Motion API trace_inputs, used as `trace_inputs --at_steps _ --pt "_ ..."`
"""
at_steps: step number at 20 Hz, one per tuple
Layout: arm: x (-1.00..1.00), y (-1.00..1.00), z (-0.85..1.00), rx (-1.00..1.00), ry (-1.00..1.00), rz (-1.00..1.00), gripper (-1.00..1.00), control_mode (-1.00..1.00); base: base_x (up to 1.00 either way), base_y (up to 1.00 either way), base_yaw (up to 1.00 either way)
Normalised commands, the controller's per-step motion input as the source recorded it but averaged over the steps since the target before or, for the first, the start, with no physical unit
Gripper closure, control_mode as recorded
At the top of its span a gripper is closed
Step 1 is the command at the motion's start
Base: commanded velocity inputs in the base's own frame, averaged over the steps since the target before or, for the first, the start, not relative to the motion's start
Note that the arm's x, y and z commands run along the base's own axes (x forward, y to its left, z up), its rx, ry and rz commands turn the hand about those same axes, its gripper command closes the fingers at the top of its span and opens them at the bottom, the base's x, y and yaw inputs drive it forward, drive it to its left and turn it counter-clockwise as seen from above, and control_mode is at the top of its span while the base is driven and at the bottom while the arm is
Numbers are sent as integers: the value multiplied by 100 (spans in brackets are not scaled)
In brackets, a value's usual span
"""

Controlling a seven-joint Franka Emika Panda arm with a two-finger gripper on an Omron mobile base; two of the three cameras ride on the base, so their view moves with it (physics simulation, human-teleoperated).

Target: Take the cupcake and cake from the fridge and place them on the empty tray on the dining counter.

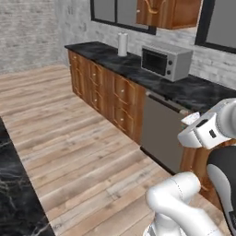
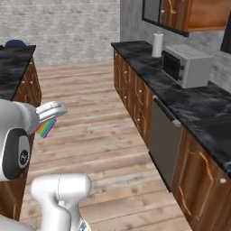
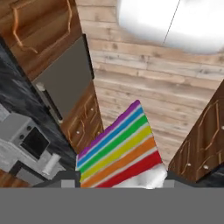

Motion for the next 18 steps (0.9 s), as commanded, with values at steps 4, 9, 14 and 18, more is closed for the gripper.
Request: trace_inputs --at_steps 4,9,14,18 --pt "0 0 0 0 0 0 100 100 100 0 43" --pt "0 0 0 0 0 0 100 100 100 -24 20" --pt "0 0 0 0 0 0 100 100 100 -44 3" --pt "0 0 0 0 0 0 100 100 100 -6 17"
